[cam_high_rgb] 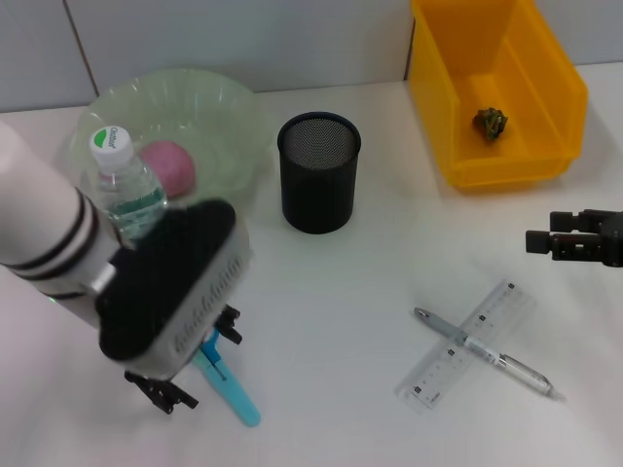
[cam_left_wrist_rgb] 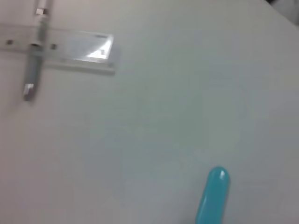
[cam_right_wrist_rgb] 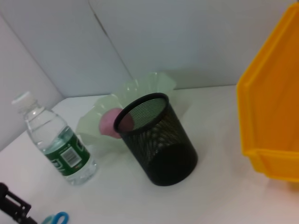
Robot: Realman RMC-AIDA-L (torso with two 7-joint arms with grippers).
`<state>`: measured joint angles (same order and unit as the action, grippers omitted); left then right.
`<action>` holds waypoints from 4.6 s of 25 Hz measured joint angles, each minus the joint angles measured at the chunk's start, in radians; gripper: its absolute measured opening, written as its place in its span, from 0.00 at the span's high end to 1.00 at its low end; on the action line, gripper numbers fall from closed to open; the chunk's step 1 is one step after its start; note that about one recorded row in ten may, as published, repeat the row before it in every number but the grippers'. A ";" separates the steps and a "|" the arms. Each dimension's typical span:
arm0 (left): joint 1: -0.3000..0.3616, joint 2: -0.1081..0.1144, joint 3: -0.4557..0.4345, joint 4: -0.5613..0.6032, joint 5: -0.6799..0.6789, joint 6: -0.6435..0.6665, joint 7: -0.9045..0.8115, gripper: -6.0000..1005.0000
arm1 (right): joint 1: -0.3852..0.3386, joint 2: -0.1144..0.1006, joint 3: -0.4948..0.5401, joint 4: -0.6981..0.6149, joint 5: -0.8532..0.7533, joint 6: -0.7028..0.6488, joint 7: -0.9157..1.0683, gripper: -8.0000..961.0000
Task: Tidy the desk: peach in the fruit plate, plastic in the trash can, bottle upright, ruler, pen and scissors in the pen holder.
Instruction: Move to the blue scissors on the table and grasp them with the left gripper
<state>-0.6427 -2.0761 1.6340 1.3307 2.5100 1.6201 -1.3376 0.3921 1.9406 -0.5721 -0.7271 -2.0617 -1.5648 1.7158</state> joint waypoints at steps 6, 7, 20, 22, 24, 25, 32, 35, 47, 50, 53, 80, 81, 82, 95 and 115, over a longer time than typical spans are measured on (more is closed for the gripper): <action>-0.018 -0.003 0.116 0.001 0.065 -0.044 0.017 0.21 | -0.001 0.000 0.001 0.000 0.001 0.006 0.007 0.15; -0.022 -0.002 0.129 0.001 0.073 -0.046 0.017 0.21 | -0.003 0.000 0.002 0.000 0.002 0.006 0.008 0.15; -0.102 -0.004 0.247 -0.042 0.099 -0.037 -0.014 0.21 | 0.001 0.006 0.012 -0.005 0.005 0.004 0.004 0.15; -0.106 -0.004 0.253 -0.046 0.099 -0.038 -0.017 0.21 | 0.002 0.006 0.012 -0.005 0.005 0.002 0.004 0.15; -0.110 -0.004 0.278 -0.049 0.099 -0.044 -0.028 0.21 | 0.005 0.007 0.010 -0.006 0.005 0.002 0.004 0.15; -0.110 -0.004 0.290 -0.050 0.100 -0.049 -0.034 0.21 | 0.008 0.008 0.008 -0.006 0.005 0.004 0.003 0.15; -0.106 -0.004 0.312 -0.057 0.100 -0.073 -0.037 0.21 | 0.017 0.009 0.010 -0.006 0.001 0.006 0.001 0.15; -0.106 -0.004 0.316 -0.061 0.100 -0.078 -0.037 0.21 | 0.018 0.009 0.011 -0.004 0.001 0.008 0.001 0.15; -0.106 -0.004 0.322 -0.079 0.105 -0.080 -0.037 0.21 | 0.019 0.018 0.012 0.000 0.002 0.025 0.001 0.15; -0.104 -0.004 0.325 -0.079 0.112 -0.080 -0.037 0.21 | 0.019 0.020 0.011 0.000 0.002 0.030 0.001 0.15; -0.103 -0.004 0.326 -0.079 0.118 -0.079 -0.038 0.21 | 0.019 0.020 0.011 0.000 0.002 0.030 0.001 0.15; -0.101 -0.004 0.350 -0.067 0.146 -0.078 -0.077 0.42 | 0.030 0.017 0.012 -0.006 0.002 0.031 0.004 0.15; -0.101 -0.004 0.350 -0.067 0.146 -0.078 -0.077 0.43 | 0.030 0.017 0.012 -0.006 0.002 0.031 0.004 0.15; -0.101 -0.004 0.349 -0.067 0.148 -0.080 -0.077 0.45 | 0.030 0.017 0.012 -0.006 0.002 0.031 0.004 0.15; -0.100 -0.004 0.351 -0.061 0.153 -0.075 -0.078 0.64 | 0.030 0.015 0.012 -0.007 0.003 0.032 0.007 0.15; -0.094 -0.004 0.364 -0.064 0.176 -0.073 -0.088 0.71 | 0.034 0.015 0.012 -0.009 0.005 0.032 0.010 0.15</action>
<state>-0.7362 -2.0800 1.9976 1.2672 2.6859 1.5469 -1.4254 0.4264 1.9557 -0.5598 -0.7364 -2.0569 -1.5323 1.7254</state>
